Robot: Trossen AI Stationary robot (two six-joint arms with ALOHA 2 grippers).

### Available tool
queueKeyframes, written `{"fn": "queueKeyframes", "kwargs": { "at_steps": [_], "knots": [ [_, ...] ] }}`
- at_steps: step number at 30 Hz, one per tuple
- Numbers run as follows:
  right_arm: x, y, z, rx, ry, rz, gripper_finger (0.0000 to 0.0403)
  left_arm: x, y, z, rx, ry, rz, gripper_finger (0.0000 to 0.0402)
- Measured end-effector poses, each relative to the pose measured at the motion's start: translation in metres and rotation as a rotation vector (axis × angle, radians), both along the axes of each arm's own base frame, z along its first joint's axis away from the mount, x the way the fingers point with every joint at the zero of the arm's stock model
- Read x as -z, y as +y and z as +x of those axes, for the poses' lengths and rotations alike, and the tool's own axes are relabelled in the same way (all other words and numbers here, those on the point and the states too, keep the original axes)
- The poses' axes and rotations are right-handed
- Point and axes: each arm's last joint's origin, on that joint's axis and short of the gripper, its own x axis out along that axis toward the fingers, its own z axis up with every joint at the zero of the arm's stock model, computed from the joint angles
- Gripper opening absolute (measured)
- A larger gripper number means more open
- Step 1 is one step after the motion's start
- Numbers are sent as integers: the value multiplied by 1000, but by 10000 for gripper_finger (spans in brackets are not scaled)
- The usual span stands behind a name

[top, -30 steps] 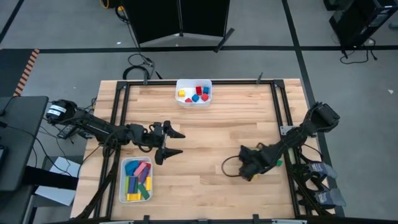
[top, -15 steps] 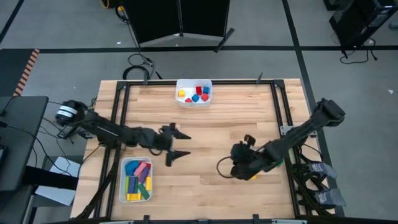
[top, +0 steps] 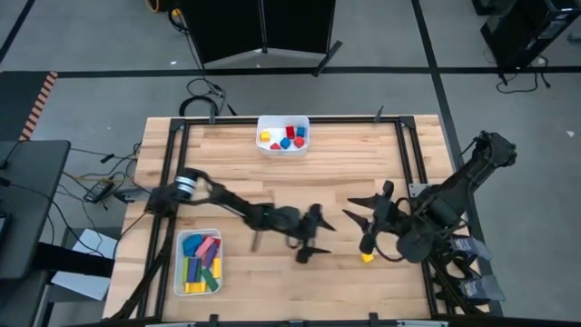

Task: Sort blocks by size
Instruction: Put the yellow cube block into the top white bin

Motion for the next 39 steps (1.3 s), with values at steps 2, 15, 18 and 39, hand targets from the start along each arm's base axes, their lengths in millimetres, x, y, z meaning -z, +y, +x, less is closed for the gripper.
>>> {"fn": "queueKeyframes", "kwargs": {
  "at_steps": [2, 15, 18, 39],
  "knots": [
    [-3, 4, 0, -12, -12, -43, 156, 11, 3, 19, 15, 40, 1, 353],
    [-1, 8, 6, 49, -30, -155, 157, 48, -23, 87, 110, 152, -5, 378],
    [1, 9, 7, 54, -27, -163, 158, 53, -27, 97, 106, 120, 9, 394],
    [6, 8, 7, 79, -26, -187, 158, 63, -46, 125, -50, 51, 20, 363]
  ]
}}
